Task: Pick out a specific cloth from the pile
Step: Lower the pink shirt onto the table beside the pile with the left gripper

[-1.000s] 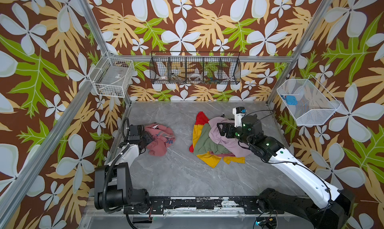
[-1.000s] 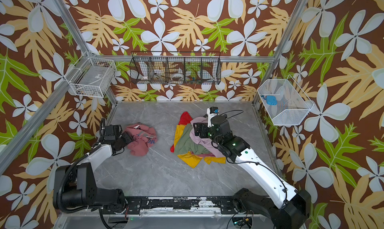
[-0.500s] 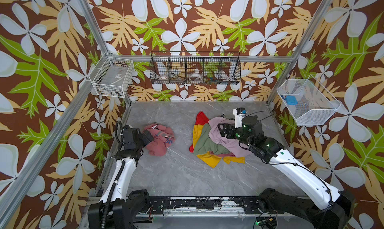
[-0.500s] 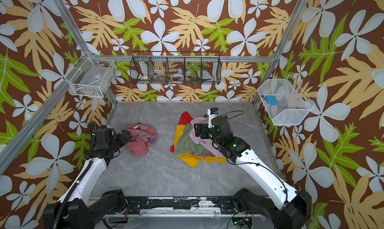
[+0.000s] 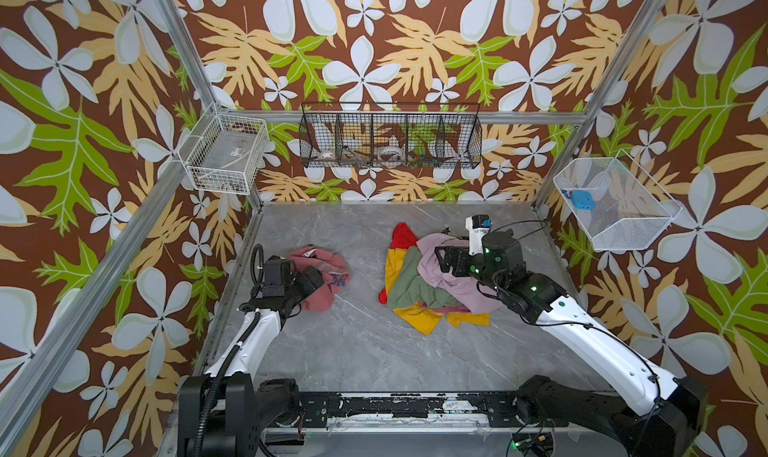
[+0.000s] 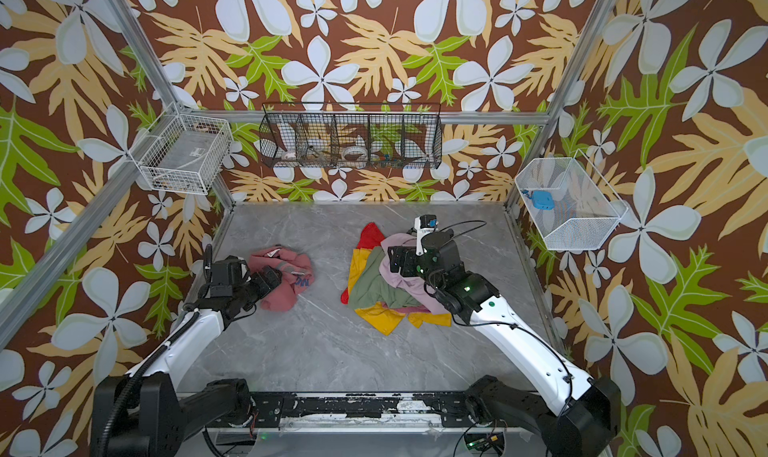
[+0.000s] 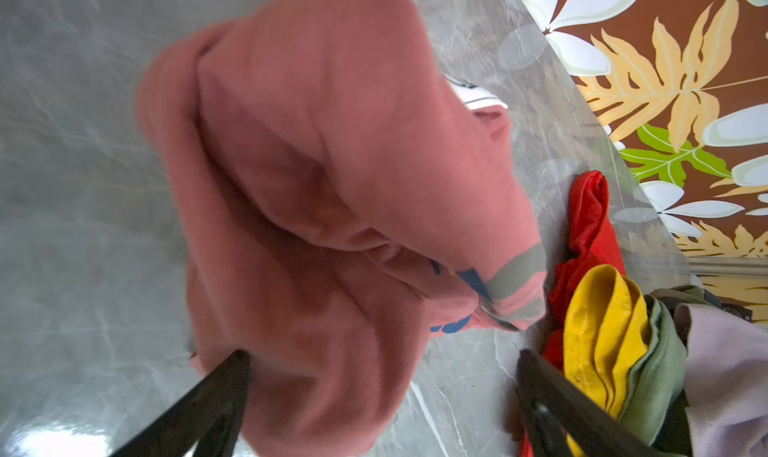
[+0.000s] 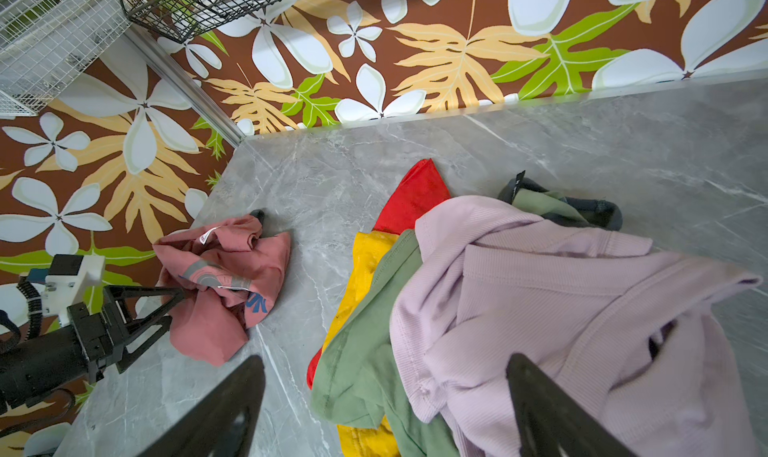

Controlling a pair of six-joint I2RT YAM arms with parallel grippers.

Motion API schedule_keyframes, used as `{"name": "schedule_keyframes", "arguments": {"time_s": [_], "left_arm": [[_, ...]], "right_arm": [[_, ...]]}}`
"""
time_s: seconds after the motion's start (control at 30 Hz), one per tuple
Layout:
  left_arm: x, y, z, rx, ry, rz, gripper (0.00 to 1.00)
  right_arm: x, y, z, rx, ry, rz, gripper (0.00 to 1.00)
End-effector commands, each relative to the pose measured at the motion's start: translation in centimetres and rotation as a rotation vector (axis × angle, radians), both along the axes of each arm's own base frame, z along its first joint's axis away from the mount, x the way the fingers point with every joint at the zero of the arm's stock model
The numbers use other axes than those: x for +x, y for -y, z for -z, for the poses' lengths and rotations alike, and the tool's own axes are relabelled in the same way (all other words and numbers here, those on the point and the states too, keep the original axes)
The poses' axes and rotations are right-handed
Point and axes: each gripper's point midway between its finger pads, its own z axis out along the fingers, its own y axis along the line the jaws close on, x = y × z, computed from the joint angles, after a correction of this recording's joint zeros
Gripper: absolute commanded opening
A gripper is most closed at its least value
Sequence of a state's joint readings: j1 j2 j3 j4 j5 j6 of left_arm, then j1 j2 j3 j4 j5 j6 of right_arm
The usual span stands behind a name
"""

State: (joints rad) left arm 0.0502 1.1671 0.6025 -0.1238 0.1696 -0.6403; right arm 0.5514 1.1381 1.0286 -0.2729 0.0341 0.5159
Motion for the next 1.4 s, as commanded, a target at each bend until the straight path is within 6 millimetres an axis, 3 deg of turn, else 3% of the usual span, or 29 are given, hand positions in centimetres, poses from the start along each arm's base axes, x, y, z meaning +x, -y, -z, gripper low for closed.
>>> {"name": "schedule_keyframes", "arguments": {"time_s": [0.0,0.37,0.57,0.93,1.13,1.37], "left_arm": [[1.4,0.5,-0.5,-0.029,0.036,-0.001,1.0],[3.5,0.8,1.8,-0.02,-0.017,0.012,1.0],[4.4,0.8,3.7,-0.016,-0.068,0.007,0.92],[6.0,1.5,6.2,-0.114,-0.11,-0.038,0.41],[7.5,1.3,6.2,-0.151,-0.103,-0.089,0.25],[10.1,1.3,6.0,-0.201,-0.09,-0.133,0.19]], "right_arm": [[0.3,0.3,-0.2,-0.005,0.015,0.014,0.91],[1.5,0.9,0.2,-0.01,-0.003,0.014,0.92],[1.5,1.7,0.7,-0.023,-0.006,0.014,0.93],[1.6,2.7,0.0,-0.128,0.072,-0.012,1.0],[2.2,1.0,-1.1,-0.156,0.122,-0.117,1.0],[3.3,-2.1,-1.7,-0.168,0.143,-0.272,1.0]]}}
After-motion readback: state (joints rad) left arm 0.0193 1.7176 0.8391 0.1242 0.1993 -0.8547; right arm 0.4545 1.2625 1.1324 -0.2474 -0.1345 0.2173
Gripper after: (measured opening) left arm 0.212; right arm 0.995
